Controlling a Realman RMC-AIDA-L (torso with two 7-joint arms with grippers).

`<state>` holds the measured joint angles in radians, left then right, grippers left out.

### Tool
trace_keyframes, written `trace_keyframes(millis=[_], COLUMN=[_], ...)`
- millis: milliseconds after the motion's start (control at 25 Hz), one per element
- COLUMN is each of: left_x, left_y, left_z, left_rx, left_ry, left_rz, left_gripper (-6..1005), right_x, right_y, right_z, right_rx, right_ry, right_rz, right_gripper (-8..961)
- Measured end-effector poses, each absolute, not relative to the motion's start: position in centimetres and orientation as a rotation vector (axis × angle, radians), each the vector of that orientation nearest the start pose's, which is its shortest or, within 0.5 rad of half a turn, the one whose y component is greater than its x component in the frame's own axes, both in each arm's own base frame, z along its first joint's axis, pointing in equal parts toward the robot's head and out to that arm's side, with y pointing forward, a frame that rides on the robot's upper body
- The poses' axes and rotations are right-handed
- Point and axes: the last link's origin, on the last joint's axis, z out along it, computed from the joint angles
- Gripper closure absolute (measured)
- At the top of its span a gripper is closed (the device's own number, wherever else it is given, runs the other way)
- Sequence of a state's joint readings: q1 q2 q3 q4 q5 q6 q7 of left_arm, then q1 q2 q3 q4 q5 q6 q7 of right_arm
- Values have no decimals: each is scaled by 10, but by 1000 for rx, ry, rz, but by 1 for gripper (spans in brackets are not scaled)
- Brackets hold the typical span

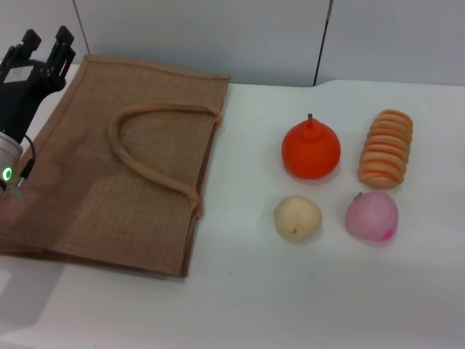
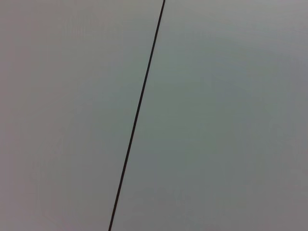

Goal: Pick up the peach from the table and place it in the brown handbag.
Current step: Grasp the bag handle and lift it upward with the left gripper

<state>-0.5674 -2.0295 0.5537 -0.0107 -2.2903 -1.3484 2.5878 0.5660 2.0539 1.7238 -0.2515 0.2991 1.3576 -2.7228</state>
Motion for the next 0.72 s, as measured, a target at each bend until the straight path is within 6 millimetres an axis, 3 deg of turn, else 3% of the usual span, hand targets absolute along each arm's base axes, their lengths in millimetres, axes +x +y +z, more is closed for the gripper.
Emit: trace_keyframes(millis=[520,720], left_x=[-311,-316], left_y=[361,367], left_z=[38,34], left_rx=[-1513,-1519], left_ry=[-604,-700], left_rz=[-1048,-1049], left_gripper=[396,401], right_x=[378,378], right_y=[314,315], right_z=[43,43], right_rx=[-1256,-1259], right_ry=[733,734], right_rz=[756,755], right_gripper=[275,275])
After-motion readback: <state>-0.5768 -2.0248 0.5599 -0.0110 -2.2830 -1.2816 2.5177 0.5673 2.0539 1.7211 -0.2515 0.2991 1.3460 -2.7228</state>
